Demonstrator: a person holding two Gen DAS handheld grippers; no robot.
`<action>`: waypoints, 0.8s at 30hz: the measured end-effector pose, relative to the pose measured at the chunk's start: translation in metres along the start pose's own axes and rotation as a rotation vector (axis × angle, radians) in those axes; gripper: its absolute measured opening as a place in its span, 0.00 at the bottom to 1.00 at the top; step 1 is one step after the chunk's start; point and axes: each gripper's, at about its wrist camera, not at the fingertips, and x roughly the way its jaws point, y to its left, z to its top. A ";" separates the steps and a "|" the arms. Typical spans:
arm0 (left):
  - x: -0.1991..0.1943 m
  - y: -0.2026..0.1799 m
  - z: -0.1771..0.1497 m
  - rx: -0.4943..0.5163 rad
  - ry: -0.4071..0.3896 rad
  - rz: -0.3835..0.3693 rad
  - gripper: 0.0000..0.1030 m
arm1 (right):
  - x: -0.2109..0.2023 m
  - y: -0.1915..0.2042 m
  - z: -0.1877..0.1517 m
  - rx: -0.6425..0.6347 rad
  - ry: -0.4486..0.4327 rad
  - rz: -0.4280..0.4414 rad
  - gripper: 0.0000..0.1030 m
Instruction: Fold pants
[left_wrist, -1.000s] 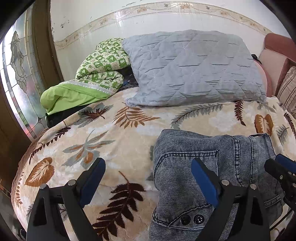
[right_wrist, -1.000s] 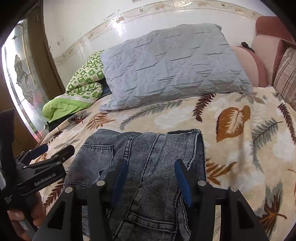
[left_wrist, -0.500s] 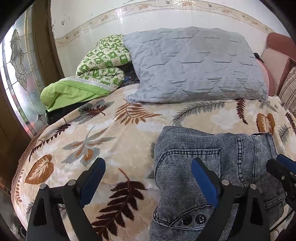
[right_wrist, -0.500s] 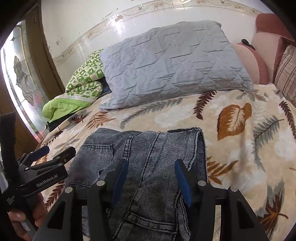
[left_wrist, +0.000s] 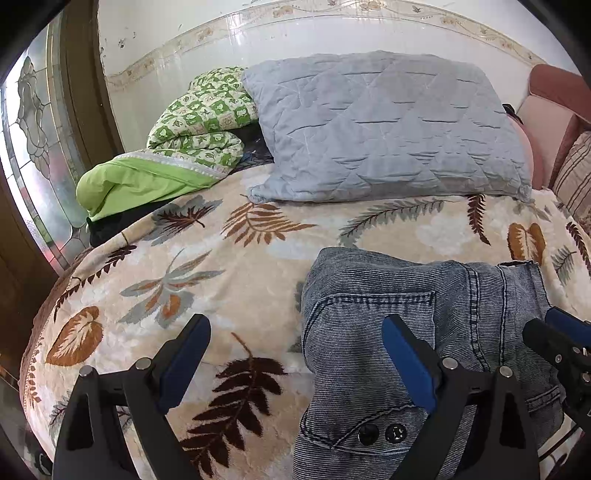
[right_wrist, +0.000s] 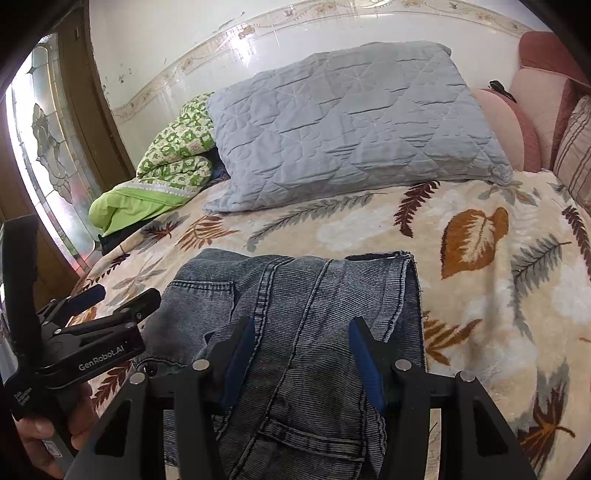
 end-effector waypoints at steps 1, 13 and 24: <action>0.000 0.000 0.000 -0.001 0.001 -0.002 0.91 | 0.000 0.000 0.000 0.000 0.000 0.000 0.55; -0.006 0.010 -0.002 -0.067 0.054 -0.012 0.91 | -0.002 0.013 -0.004 -0.032 -0.002 0.026 0.55; -0.051 0.022 -0.002 -0.086 -0.047 0.046 0.91 | -0.042 0.029 -0.003 -0.084 -0.101 0.019 0.55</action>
